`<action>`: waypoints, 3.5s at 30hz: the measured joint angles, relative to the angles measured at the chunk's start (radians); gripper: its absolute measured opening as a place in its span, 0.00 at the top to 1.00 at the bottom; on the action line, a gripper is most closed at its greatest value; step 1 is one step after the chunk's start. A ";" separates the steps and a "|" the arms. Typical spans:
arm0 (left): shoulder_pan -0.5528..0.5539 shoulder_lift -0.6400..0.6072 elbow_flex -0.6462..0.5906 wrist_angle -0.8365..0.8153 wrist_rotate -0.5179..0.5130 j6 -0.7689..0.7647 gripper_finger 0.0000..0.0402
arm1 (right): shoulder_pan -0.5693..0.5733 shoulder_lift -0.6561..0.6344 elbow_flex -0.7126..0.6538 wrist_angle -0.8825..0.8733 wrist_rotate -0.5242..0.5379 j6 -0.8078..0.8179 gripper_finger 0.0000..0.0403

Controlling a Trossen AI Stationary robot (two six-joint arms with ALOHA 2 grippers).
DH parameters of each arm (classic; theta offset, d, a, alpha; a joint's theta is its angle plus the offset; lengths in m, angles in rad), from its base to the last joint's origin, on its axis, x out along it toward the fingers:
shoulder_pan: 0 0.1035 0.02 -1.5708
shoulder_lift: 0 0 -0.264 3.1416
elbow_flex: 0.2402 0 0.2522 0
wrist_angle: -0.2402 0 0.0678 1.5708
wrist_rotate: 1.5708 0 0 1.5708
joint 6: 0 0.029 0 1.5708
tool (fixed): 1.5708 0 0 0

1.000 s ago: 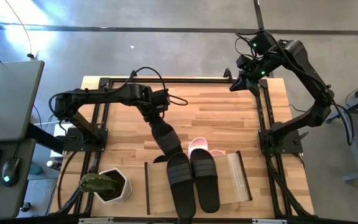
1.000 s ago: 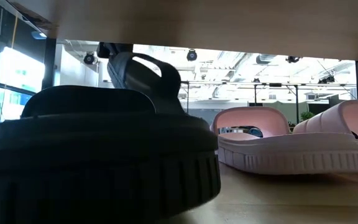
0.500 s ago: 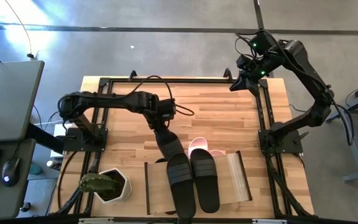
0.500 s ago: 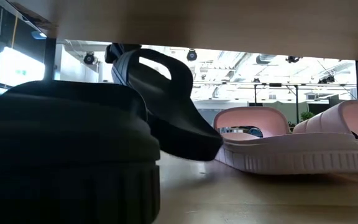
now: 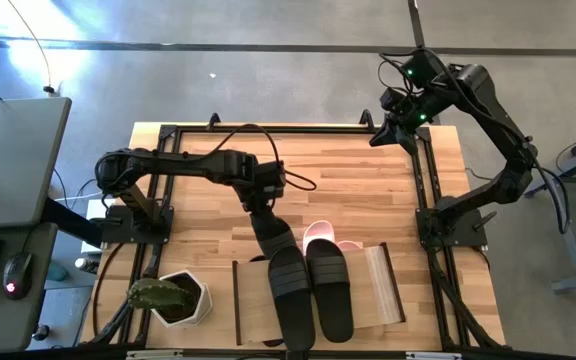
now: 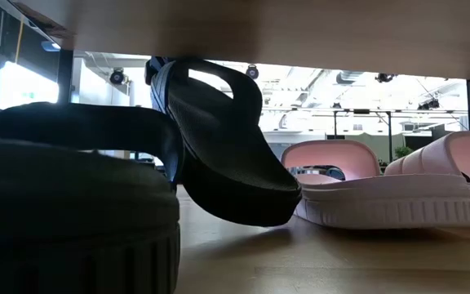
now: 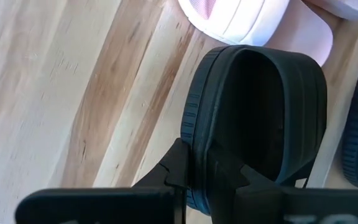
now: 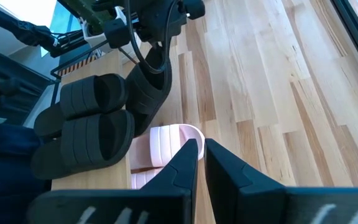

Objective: Pick and place slides into the shelf
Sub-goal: Put the black slipper under the shelf

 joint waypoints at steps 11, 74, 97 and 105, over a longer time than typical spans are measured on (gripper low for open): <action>-0.028 0.000 0.000 0.037 0.039 0.068 0.96 | 0.000 0.000 0.000 0.000 0.000 0.000 0.95; 0.126 0.068 -0.097 0.044 -0.222 -0.119 0.79 | 0.000 0.000 0.000 -0.008 0.000 -0.006 0.95; -0.003 0.069 -0.338 0.487 -0.166 -0.512 0.99 | 0.000 0.000 0.000 0.004 0.000 0.035 0.95; -0.059 0.151 -0.340 0.514 -0.106 -0.570 1.00 | 0.000 0.000 0.000 0.003 0.000 0.035 0.95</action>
